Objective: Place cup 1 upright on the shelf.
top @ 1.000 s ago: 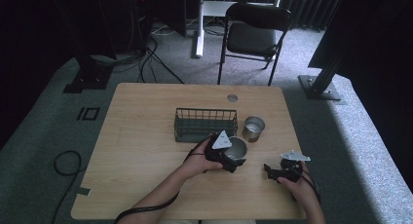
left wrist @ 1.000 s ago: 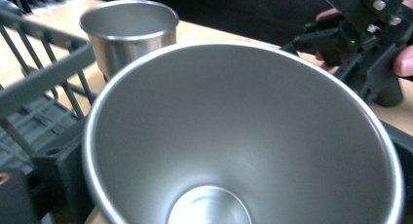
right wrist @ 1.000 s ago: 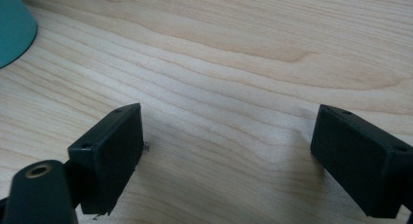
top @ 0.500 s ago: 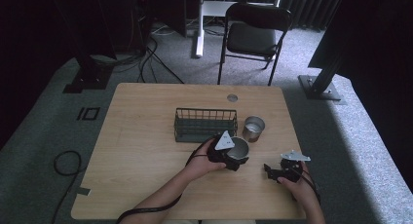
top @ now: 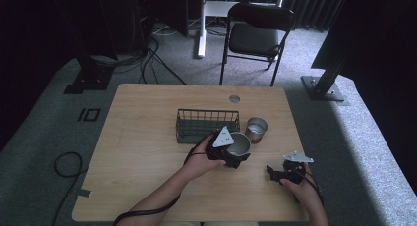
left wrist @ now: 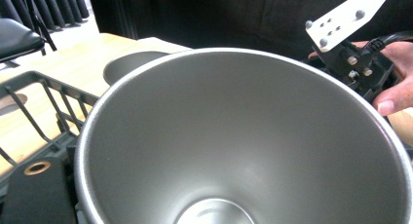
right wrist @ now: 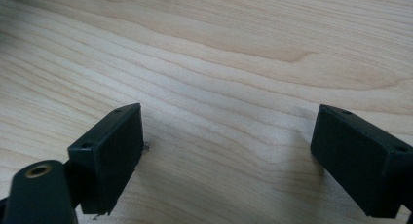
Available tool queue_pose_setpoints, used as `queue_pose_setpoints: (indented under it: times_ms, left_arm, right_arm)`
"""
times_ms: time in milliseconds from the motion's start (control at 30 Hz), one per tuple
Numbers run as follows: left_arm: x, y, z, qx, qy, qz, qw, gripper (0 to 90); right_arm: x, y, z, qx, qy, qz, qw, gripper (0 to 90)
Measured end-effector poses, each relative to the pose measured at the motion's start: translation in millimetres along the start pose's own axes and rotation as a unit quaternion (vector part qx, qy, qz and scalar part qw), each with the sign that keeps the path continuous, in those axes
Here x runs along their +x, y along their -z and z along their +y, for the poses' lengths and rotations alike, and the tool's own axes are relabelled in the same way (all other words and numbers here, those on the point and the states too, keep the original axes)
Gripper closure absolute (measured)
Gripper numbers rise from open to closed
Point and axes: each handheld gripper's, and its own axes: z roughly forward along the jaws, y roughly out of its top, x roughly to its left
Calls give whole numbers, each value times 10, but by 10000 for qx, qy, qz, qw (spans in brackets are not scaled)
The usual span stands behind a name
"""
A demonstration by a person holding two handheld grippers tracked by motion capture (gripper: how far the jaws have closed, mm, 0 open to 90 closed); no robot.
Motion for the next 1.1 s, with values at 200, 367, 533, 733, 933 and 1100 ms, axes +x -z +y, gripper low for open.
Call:
queue_pose_setpoints:
  times_ms: [200, 367, 533, 733, 933, 1100]
  left_arm:
    - [41, 93, 75, -70, 74, 63, 9999, 135]
    - [62, 154, 120, -95, 65, 110, 9999, 135]
    - [110, 269, 216, -172, 35, 267, 9995, 135]
    - [172, 401, 322, -304, 94, 441, 9985, 135]
    - [256, 518, 409, -403, 176, 733, 9963, 135]
    - [415, 665, 487, -497, 325, 1149, 9916, 135]
  right_arm:
    - [0, 0, 0, -1, 1, 2, 10000, 117]
    - [0, 0, 0, 0, 0, 2, 10000, 117]
    - [0, 1, 0, 4, 0, 2, 10000, 117]
    - [0, 0, 0, -2, 3, 0, 10000, 117]
    - [0, 0, 0, 1, -4, 2, 10000, 117]
    - [0, 0, 0, 1, -3, 1, 10000, 117]
